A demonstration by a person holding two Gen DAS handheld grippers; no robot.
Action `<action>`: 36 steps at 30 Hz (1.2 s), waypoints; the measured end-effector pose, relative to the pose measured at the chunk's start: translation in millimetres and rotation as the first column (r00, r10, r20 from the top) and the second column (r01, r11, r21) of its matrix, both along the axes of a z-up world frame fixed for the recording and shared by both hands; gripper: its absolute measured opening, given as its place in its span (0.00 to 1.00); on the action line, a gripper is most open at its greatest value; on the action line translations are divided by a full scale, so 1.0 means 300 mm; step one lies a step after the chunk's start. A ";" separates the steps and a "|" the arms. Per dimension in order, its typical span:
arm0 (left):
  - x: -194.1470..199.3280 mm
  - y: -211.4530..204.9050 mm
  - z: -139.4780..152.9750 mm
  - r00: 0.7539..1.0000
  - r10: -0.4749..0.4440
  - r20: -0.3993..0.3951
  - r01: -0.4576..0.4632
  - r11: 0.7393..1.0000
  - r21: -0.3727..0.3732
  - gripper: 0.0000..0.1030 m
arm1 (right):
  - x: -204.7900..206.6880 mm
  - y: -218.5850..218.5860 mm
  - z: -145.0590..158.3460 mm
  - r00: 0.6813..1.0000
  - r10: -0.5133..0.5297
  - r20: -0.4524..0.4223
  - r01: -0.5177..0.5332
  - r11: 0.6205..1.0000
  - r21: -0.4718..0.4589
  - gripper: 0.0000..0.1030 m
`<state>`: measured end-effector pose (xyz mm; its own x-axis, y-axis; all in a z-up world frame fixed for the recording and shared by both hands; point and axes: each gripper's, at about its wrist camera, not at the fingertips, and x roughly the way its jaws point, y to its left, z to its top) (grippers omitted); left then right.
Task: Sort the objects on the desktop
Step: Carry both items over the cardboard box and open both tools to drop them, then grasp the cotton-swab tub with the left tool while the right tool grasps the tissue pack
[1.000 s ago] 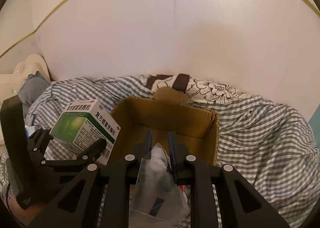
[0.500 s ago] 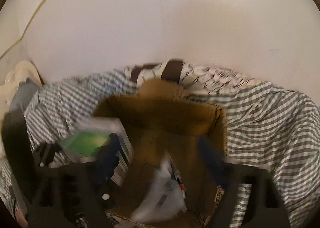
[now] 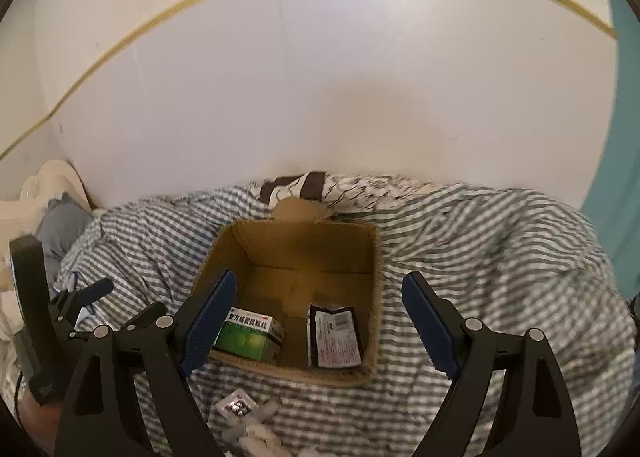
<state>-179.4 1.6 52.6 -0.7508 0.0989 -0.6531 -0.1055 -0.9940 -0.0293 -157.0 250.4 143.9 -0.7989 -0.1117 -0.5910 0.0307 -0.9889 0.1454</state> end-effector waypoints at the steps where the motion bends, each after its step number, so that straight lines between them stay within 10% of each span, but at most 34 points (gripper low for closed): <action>1: 0.031 -0.009 0.003 1.000 0.000 0.001 0.000 1.000 -0.002 1.00 | 0.038 0.011 0.014 1.000 -0.006 -0.009 0.006 1.000 0.003 0.83; 6: 0.176 -0.048 -0.053 0.999 -0.002 0.042 0.002 1.000 -0.012 1.00 | 0.223 0.012 -0.013 1.000 0.010 0.000 -0.010 0.997 0.077 0.83; 14: 0.349 -0.026 -0.301 0.980 -0.023 0.196 0.019 1.000 0.024 1.00 | 0.375 -0.039 -0.334 0.989 0.039 0.145 -0.045 0.998 0.035 0.83; 22: 0.457 0.117 -0.535 0.913 -0.124 0.389 0.086 0.990 0.114 1.00 | 0.438 -0.004 -0.609 0.961 -0.032 0.274 0.041 0.999 -0.028 0.83; 36: 0.406 0.231 -0.782 0.796 -0.236 0.557 0.103 0.960 0.260 0.99 | 0.412 -0.017 -0.764 0.929 0.038 0.369 -0.039 0.999 -0.006 0.83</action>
